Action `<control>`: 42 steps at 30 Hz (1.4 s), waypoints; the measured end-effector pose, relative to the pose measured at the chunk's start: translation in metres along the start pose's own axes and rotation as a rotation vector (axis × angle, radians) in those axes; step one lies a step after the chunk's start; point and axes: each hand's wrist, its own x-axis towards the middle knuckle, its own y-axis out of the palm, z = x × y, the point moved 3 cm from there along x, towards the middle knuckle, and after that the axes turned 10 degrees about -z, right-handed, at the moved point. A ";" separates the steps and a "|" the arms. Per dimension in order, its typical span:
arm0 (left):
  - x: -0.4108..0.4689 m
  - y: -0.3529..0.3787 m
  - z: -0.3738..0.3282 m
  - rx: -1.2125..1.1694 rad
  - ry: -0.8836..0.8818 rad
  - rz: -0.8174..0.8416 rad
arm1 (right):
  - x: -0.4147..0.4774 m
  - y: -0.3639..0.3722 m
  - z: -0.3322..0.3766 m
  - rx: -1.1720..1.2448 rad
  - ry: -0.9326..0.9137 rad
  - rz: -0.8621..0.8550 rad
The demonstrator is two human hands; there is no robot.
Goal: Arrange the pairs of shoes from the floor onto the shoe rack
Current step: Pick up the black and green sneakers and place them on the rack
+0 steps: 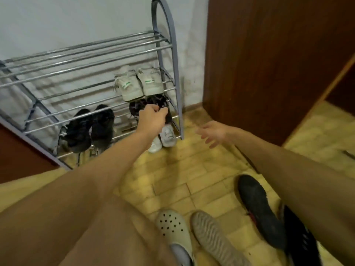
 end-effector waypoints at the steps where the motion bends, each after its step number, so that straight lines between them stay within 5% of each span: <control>1: -0.018 0.012 0.000 -0.007 -0.005 0.046 | -0.012 -0.003 -0.020 -0.009 0.034 0.019; 14: -0.212 0.156 0.112 0.232 -0.082 0.704 | -0.124 0.027 -0.263 0.123 0.397 -0.144; 18: -0.236 0.168 0.143 0.400 -0.038 0.823 | -0.152 0.052 -0.309 -0.123 0.406 -0.218; 26: -0.255 0.174 0.160 0.512 -0.030 0.960 | -0.203 0.035 -0.396 -0.204 0.793 -0.603; 29: -0.255 0.181 0.158 0.499 -0.033 0.972 | -0.214 0.050 -0.425 0.006 0.974 -0.514; 35: -0.257 0.184 0.168 0.549 -0.018 0.974 | -0.222 0.042 -0.444 0.131 0.957 -0.454; 42: -0.261 0.194 0.150 0.331 -0.053 0.953 | -0.225 0.046 -0.457 0.219 0.957 -0.374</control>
